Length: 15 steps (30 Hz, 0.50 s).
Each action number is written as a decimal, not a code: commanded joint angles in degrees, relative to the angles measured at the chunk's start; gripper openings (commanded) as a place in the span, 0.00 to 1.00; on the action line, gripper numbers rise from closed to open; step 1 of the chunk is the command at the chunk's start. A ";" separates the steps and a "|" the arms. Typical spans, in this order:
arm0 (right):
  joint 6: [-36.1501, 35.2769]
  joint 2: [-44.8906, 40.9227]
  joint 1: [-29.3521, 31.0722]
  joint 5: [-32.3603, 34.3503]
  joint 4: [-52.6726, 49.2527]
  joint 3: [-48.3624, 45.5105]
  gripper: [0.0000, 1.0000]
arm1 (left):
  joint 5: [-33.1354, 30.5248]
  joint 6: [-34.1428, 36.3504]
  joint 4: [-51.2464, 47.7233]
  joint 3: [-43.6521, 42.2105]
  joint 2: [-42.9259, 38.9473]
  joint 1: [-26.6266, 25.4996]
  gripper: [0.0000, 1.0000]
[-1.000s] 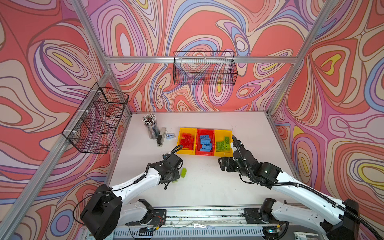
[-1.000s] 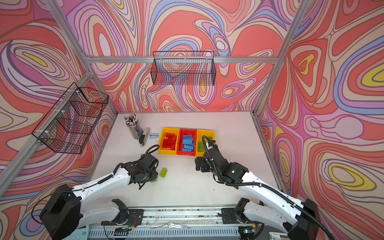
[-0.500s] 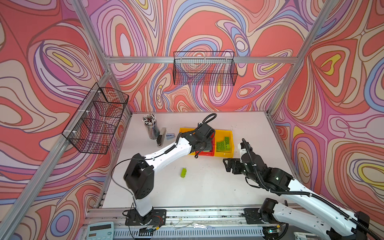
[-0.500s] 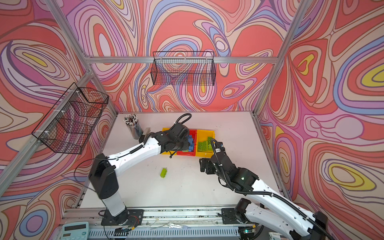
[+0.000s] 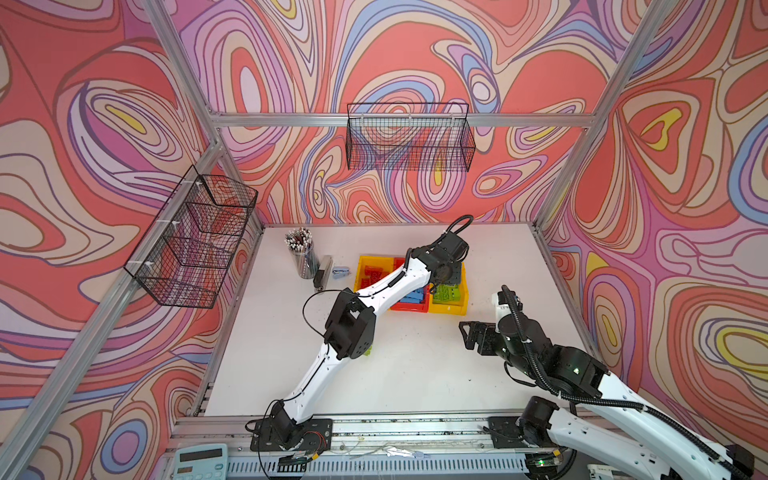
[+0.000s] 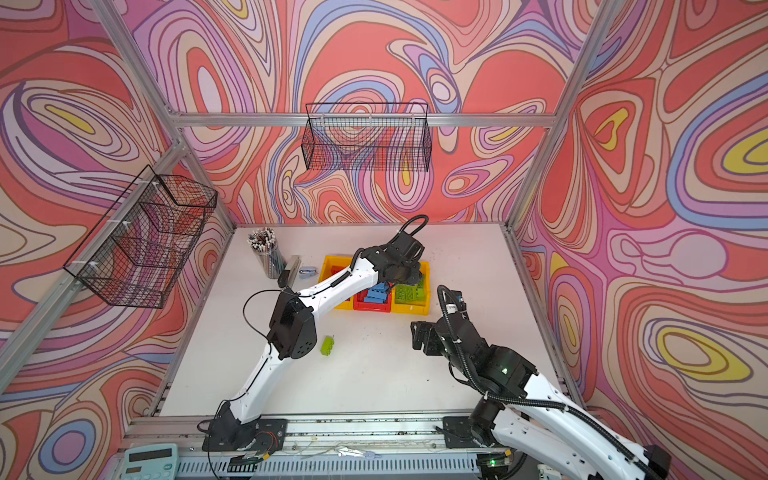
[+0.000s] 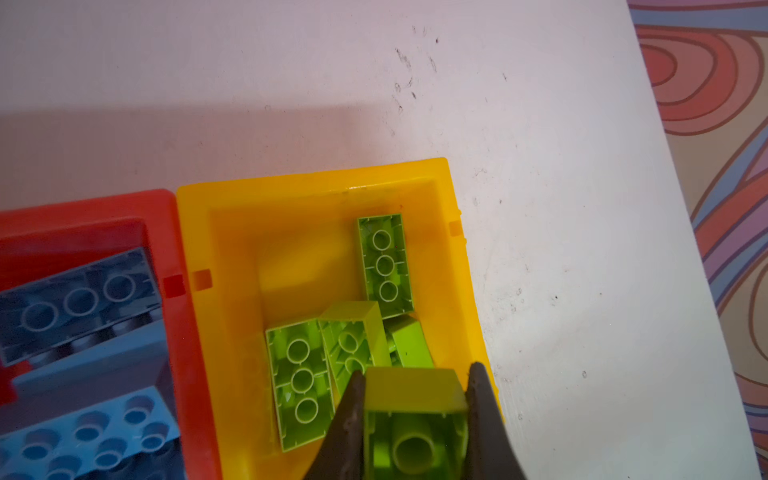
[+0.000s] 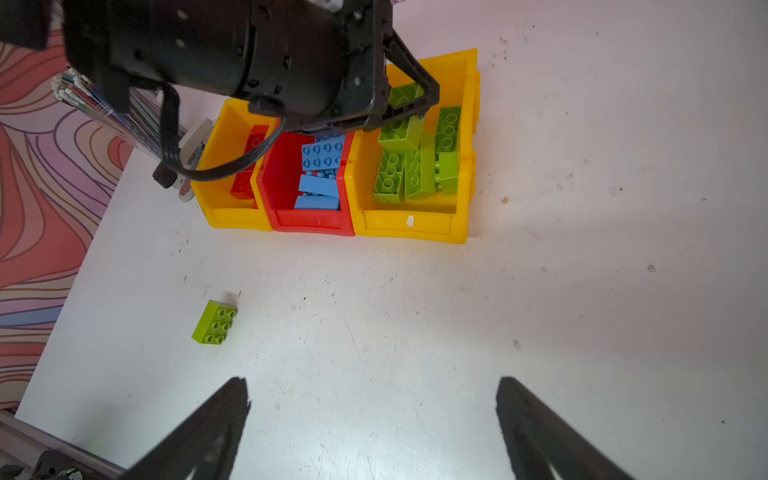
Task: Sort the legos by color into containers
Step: 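Carry the lime-green brick to the far yellow bin and release it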
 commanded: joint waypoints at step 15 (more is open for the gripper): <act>0.36 2.51 0.21 1.48 -1.28 2.07 0.98 | -2.82 -0.83 7.09 -23.51 -19.35 0.04 0.70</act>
